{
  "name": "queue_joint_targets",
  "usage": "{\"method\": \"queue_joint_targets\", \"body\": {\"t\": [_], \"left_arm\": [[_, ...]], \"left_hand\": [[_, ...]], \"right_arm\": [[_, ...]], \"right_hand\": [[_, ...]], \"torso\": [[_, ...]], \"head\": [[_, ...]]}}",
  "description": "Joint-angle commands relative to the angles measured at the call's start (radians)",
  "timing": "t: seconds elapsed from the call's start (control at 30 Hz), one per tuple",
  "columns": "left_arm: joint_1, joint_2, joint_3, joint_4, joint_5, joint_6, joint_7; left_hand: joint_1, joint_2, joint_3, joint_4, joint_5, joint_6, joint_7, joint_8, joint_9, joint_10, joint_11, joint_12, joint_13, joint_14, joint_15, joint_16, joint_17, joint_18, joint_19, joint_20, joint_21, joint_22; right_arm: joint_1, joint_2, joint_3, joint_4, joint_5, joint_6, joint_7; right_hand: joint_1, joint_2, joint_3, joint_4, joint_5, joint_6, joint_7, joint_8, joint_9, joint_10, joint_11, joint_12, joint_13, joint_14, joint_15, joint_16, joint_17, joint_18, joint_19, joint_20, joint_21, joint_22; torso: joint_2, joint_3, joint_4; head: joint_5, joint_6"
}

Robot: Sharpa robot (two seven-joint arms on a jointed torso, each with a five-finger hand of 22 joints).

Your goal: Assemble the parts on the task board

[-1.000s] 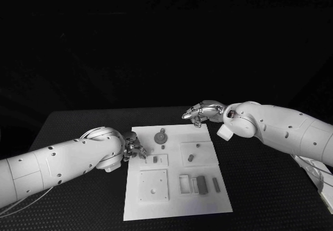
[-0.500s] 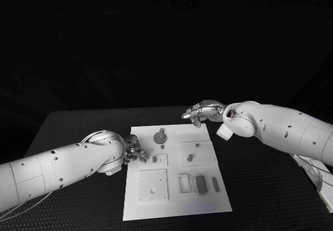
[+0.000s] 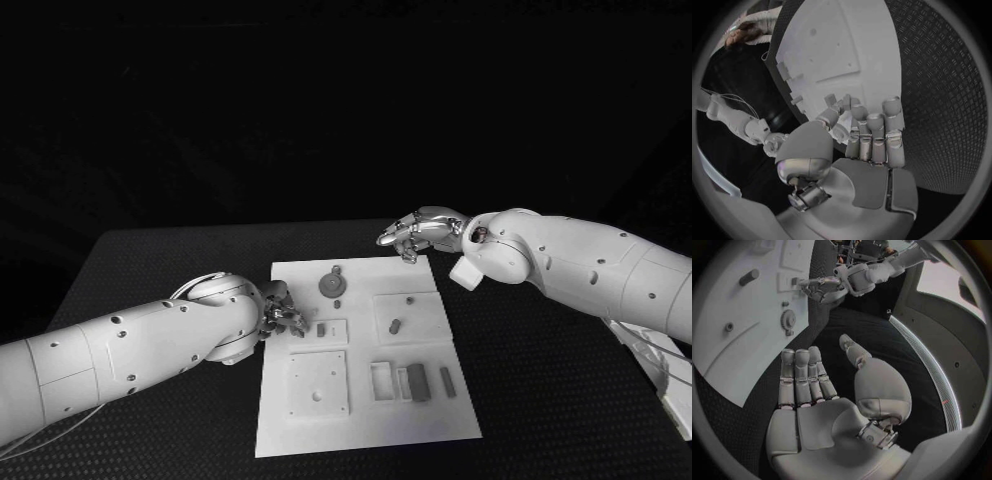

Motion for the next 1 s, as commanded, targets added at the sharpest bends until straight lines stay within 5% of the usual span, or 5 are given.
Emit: {"method": "queue_joint_targets", "body": {"t": [0.03,0.67,1.0], "left_arm": [[-0.001,0.004,0.000,-0.005,-0.031,-0.010,0.005],[-0.006,0.007,-0.006,-0.012,-0.037,0.015,-0.006],[-0.006,0.008,-0.008,-0.011,-0.037,0.019,-0.007]], "left_hand": [[0.007,0.008,0.048,-0.041,0.006,-0.002,-0.004,0.136,0.025,0.034,-0.031,0.002,0.002,0.037,-0.047,0.005,0.001,0.034,0.028,-0.029,0.007,0.023],[0.005,0.006,0.048,-0.040,0.005,-0.003,-0.004,0.138,0.024,0.033,-0.031,0.003,0.002,0.037,-0.047,0.005,0.001,0.033,0.028,-0.029,0.009,0.022],[-0.013,-0.015,0.043,-0.017,0.001,0.002,-0.007,0.149,0.019,0.036,-0.034,0.008,0.006,0.040,-0.049,0.008,0.001,0.032,0.030,-0.031,0.013,0.021]], "right_arm": [[-0.001,-0.001,0.000,0.002,-0.003,0.008,0.011],[-0.001,-0.004,0.000,0.004,-0.003,0.010,0.010],[-0.001,-0.005,0.000,0.003,-0.003,0.010,0.010]], "right_hand": [[-0.004,0.003,0.000,0.004,-0.006,0.002,0.007,-0.004,-0.002,-0.006,0.000,0.005,-0.002,-0.008,-0.002,0.005,-0.002,0.013,0.006,0.004,-0.003,-0.001],[-0.003,0.003,0.000,0.004,-0.006,0.002,0.007,-0.004,-0.002,-0.006,0.000,0.005,-0.002,-0.008,-0.002,0.006,-0.002,0.013,0.006,0.004,-0.003,-0.001],[-0.003,0.003,0.000,0.004,-0.006,0.002,0.007,-0.004,-0.002,-0.006,0.000,0.005,-0.002,-0.008,-0.002,0.006,-0.002,0.013,0.006,0.004,-0.003,-0.001]], "torso": [[0.000,0.0006,-0.0007],[0.000,0.0005,-0.0003],[0.000,0.0004,0.0002]], "head": [[-0.001,0.001],[-0.003,-0.008],[-0.003,-0.011]]}}
